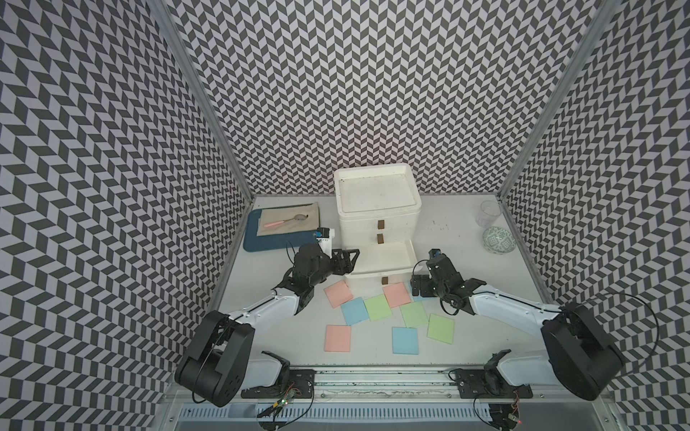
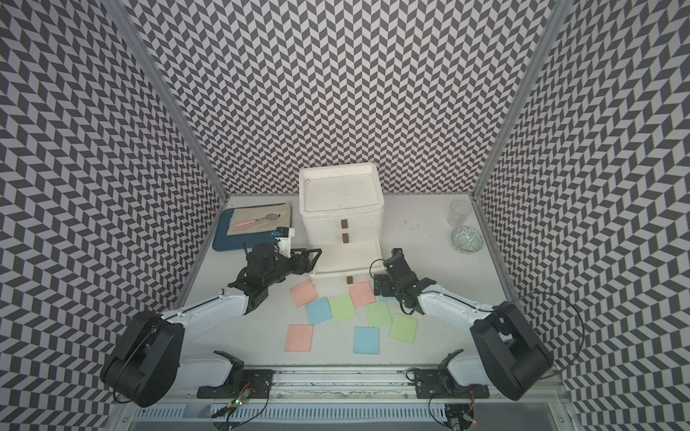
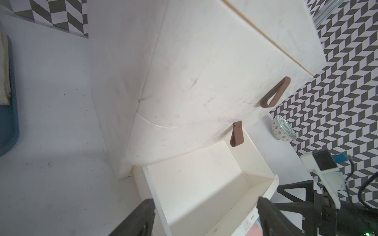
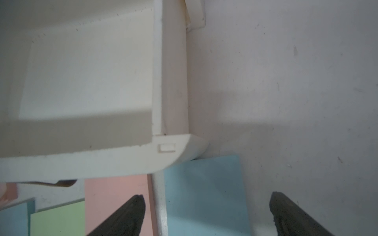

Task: Please put the sticky notes in the drawer by color
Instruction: Pick up the sticky notes from the center of the board.

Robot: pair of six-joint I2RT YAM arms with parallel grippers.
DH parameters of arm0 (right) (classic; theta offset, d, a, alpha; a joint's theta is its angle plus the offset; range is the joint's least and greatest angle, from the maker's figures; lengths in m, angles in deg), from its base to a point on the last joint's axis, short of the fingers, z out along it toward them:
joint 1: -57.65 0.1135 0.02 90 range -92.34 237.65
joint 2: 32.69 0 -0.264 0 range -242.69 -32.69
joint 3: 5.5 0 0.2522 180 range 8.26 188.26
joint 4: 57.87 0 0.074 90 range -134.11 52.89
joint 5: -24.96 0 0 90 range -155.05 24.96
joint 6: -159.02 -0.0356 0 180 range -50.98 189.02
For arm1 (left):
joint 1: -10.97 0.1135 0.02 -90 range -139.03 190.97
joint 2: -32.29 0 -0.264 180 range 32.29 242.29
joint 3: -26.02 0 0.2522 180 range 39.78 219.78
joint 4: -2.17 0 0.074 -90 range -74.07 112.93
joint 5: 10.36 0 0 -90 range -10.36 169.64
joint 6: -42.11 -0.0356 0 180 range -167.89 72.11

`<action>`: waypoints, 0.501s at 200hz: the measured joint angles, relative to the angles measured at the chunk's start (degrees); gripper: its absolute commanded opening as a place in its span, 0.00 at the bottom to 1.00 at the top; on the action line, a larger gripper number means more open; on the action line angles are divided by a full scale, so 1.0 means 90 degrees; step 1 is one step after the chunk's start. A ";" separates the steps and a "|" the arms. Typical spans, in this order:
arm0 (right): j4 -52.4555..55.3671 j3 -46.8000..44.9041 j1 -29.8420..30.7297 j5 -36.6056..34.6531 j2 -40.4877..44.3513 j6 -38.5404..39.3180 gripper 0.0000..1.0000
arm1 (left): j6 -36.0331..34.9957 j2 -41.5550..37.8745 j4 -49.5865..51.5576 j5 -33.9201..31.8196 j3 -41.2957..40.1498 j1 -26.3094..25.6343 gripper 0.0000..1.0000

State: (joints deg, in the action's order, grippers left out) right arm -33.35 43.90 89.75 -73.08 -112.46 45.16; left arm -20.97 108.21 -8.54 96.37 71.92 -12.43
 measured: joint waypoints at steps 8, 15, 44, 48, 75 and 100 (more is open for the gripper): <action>0.0041 0.0022 0.0000 0.0058 -0.0107 0.0078 1.00 | -0.0012 0.0000 0.0000 -0.0024 0.0000 -0.0027 0.82; 0.0080 0.0044 0.0000 0.0109 -0.0192 0.0138 1.00 | -0.0019 0.0000 -0.0002 -0.0053 0.0000 -0.0046 0.82; 0.0238 0.0092 0.0002 0.0197 -0.0299 0.0296 1.00 | -0.0036 0.0005 -0.0012 -0.0114 -0.0005 -0.0083 0.82; 0.0279 0.0107 0.0002 0.0204 -0.0301 0.0316 1.00 | -0.0036 0.0005 -0.0019 -0.0119 -0.0007 -0.0085 0.82; 0.0532 0.0299 0.0041 0.0138 -0.0442 0.0369 1.00 | -0.0039 0.0012 -0.0041 -0.0151 -0.0019 -0.0114 0.82; 0.0656 0.0510 0.0143 -0.0027 -0.0777 0.0369 1.00 | -0.0044 0.0012 -0.0046 -0.0182 -0.0022 -0.0146 0.82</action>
State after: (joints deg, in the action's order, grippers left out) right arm -27.44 48.49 91.04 -73.32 -119.45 48.48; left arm -21.37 108.32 -8.95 94.73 71.73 -13.74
